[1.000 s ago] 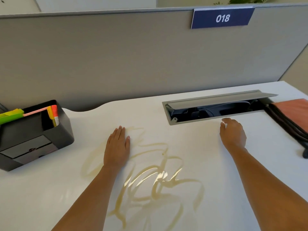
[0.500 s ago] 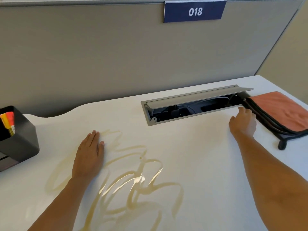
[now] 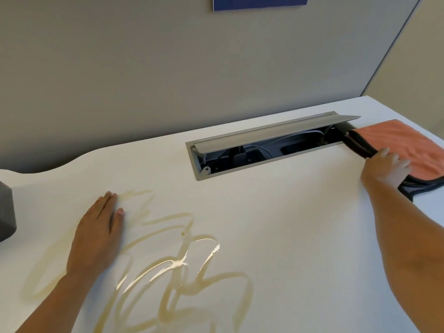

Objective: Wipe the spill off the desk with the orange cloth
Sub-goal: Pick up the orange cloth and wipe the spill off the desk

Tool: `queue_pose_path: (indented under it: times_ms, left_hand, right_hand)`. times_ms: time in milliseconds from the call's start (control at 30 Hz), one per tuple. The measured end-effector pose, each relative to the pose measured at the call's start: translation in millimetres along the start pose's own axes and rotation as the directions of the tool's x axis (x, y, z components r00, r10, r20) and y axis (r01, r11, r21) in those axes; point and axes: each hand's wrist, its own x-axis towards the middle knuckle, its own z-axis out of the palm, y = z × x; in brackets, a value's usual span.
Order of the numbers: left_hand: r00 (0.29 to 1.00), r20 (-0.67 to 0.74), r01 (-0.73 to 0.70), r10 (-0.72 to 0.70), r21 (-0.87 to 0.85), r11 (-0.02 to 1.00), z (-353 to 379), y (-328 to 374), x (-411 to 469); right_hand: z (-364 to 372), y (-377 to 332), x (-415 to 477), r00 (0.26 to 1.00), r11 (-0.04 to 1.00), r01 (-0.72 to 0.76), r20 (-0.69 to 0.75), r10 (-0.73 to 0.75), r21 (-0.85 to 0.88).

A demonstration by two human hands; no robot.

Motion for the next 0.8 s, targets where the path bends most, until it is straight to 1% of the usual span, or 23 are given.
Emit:
queue_pose_path:
  times_ms: [67,167,233,300,433,500,600,700,800]
  left_hand:
    - [1.000,-0.009,0.006,-0.006,-0.015,1.000,-0.1,0.7,0.0]
    - [1.000,-0.012,0.006,-0.006,-0.016,1.000,0.6,-0.3,0.1]
    - [1.000,-0.008,0.010,-0.010,-0.012,1.000,1.2,-1.6,0.4]
    - [1.000,0.000,0.008,-0.008,-0.008,1.000,1.2,-1.6,0.3]
    - [1.000,0.025,0.008,-0.007,-0.010,1.000,-1.3,2.9,-1.2]
    - [0.999,0.037,0.010,-0.009,-0.014,1.000,-3.3,5.5,-2.1]
    - [0.999,0.043,0.008,-0.007,-0.021,1.000,-10.5,12.4,-4.4]
    - [0.999,0.031,0.014,-0.014,-0.022,1.000,-24.9,16.9,-13.0]
    - [0.999,0.038,0.029,-0.028,-0.024,0.999,-35.0,15.9,-22.4]
  right_hand:
    - [0.8,8.1,4.4,0.999,0.998,0.036,-0.023,-0.037,-0.046]
    - [-2.5,17.3,8.4,0.996,0.997,0.074,-0.058,-0.073,0.014]
    - [-8.3,16.6,6.5,0.994,0.994,0.071,-0.093,-0.063,0.085]
    - [-17.2,10.1,1.1,0.990,0.982,0.043,-0.143,-0.016,0.182]
    - [-54.6,-14.2,-18.1,0.976,0.914,0.075,-0.219,0.015,0.399]
    - [-78.8,-29.0,-30.4,0.977,0.852,0.100,-0.215,0.015,0.514]
    - [-115.3,-50.9,-49.3,0.982,0.775,0.147,-0.187,-0.038,0.615]
    - [-148.9,-75.4,-77.2,0.987,0.682,0.146,-0.057,-0.152,0.717]
    - [-170.2,-96.0,-104.6,0.965,0.594,0.121,0.046,-0.258,0.795]
